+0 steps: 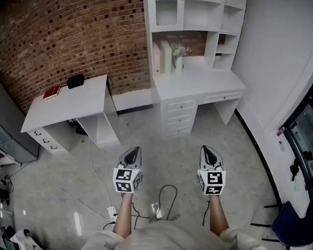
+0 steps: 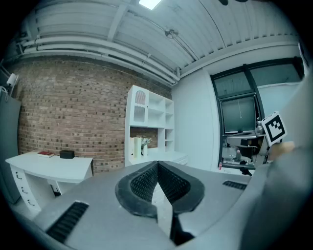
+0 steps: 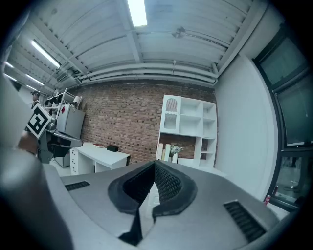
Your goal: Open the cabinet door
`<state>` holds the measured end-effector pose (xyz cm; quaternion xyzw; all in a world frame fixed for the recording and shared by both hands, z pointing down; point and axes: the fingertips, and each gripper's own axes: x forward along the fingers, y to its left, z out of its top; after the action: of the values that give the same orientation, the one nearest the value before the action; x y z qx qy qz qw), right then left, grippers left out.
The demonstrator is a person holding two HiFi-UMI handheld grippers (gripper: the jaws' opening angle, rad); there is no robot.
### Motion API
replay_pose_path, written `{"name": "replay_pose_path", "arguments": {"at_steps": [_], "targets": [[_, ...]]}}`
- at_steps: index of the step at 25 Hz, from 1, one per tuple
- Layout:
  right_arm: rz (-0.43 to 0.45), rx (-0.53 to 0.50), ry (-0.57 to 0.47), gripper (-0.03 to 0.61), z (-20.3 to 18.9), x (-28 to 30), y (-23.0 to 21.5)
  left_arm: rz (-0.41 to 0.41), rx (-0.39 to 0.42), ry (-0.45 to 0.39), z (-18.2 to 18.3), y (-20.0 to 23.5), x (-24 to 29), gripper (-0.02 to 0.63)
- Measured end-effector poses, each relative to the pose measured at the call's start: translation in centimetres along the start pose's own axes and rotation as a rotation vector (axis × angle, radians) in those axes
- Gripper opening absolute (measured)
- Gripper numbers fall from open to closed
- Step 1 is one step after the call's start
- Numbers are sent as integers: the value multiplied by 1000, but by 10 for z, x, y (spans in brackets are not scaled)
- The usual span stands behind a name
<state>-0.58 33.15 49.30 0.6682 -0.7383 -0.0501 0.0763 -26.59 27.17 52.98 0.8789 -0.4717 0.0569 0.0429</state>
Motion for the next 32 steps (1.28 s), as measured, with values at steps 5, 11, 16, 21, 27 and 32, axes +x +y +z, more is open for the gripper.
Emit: {"name": "replay_pose_path", "arguments": {"at_steps": [5,11,16,21,27,32], "targets": [[3,1,8,12,-12,-3,3,-6,12,3,-8,-7,-1,26],[9,13,9,12,-11,-5,-5,-9,14,15,-4,-16,2,26],[3,11,-23,12,-12,-15,-17,-3,19,20,-9,-31,5,26],[18,-6,-33,12,-16,-19,-33,5,21,18,-9,-52,13,26],[41,-14,-28,12,-25,-10,-50,3,21,14,-12,-71,30,26],[50,-10,-20,12,-31,12,-61,-3,19,11,-9,-71,58,26]]}}
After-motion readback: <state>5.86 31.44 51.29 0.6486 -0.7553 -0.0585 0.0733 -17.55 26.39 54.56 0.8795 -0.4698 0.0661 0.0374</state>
